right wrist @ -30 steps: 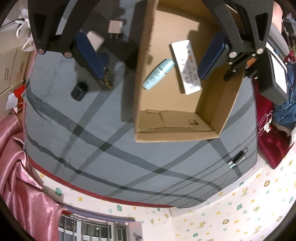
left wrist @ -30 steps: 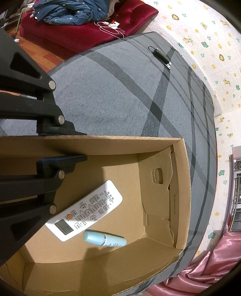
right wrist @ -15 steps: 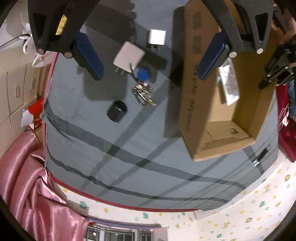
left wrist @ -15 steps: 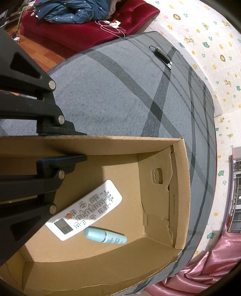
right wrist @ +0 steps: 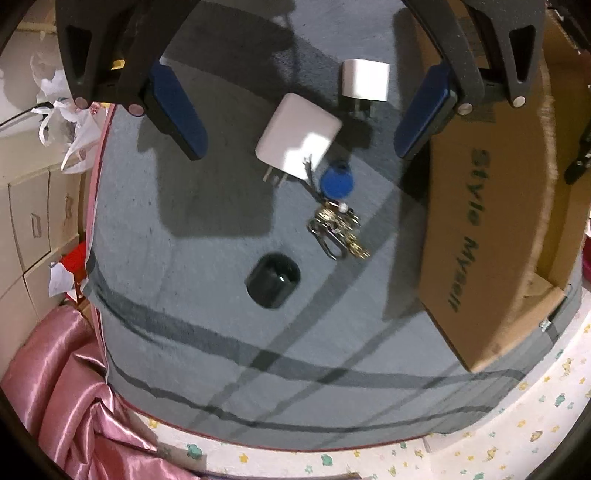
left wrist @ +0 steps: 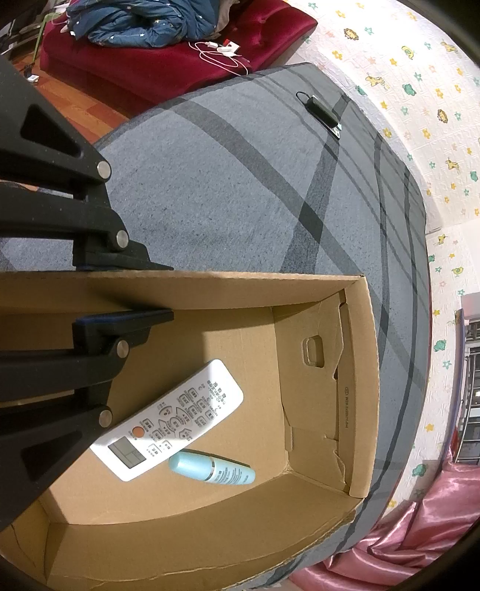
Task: Organize rigid objects
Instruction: 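Move the right gripper back toward the white chargers and keys, then close the right gripper on the larger white charger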
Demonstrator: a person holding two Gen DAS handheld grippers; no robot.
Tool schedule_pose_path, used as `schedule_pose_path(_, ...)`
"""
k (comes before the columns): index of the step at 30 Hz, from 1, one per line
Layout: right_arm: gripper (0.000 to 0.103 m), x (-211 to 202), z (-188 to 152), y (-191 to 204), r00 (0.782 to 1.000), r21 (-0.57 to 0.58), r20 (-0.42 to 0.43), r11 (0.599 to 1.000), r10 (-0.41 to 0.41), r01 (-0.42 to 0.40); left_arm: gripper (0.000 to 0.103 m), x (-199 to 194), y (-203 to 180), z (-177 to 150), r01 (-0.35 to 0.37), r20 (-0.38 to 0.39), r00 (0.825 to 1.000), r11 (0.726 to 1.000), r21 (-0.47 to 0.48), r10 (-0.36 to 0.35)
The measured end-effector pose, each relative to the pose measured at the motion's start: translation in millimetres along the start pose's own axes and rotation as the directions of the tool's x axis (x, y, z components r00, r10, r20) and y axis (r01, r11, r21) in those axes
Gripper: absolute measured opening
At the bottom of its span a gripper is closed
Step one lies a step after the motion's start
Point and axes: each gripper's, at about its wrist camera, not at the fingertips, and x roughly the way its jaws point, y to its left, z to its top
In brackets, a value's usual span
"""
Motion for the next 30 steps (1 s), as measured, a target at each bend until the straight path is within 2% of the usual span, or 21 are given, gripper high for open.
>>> schedule_pose_path(12, 0.103, 42, -9, -10, 0.998, 0.041, -0.067, 0.999, -0.006, 0.009, 0.017, 0, -1, 1, -0.004, -0.002, 1.000, 1.000, 0.001, 0.004)
schedule_pose_path(21, 0.103, 46, -7, -8, 0.998, 0.048, -0.057, 0.999, -0.009, 0.012, 0.017, -1, -1, 0, -0.005, 0.001, 1.000, 1.000, 0.001, 0.005)
schedule_pose_path(23, 0.097, 44, -8, -9, 0.998, 0.051, -0.058, 0.999, 0.000, 0.003, 0.017, -1, -1, 0, -0.006, 0.002, 1.000, 1.000, 0.000, 0.006)
schedule_pose_path(25, 0.075, 42, -10, -7, 0.998, 0.049, -0.058, 0.999, -0.002, 0.005, 0.017, -1, -1, 0, -0.007, 0.003, 1.000, 1.000, 0.001, 0.007)
schedule_pose_path(26, 0.059, 40, -11, -6, 0.998, 0.049, -0.057, 0.999, 0.001, 0.002, 0.017, -1, -1, 0, -0.007, 0.003, 1.000, 1.000, 0.000, 0.007)
schedule_pose_path(27, 0.055, 39, -11, -7, 0.998, 0.054, -0.056, 0.999, 0.010, -0.007, 0.017, -1, 0, 0, -0.005, 0.003, 1.000, 1.000, -0.001, 0.005)
schedule_pose_path(30, 0.052, 35, -14, -7, 0.999, 0.055, -0.046, 0.998, 0.014, -0.012, 0.017, -1, 0, 0, -0.008, 0.005, 1.000, 1.000, 0.001, 0.008)
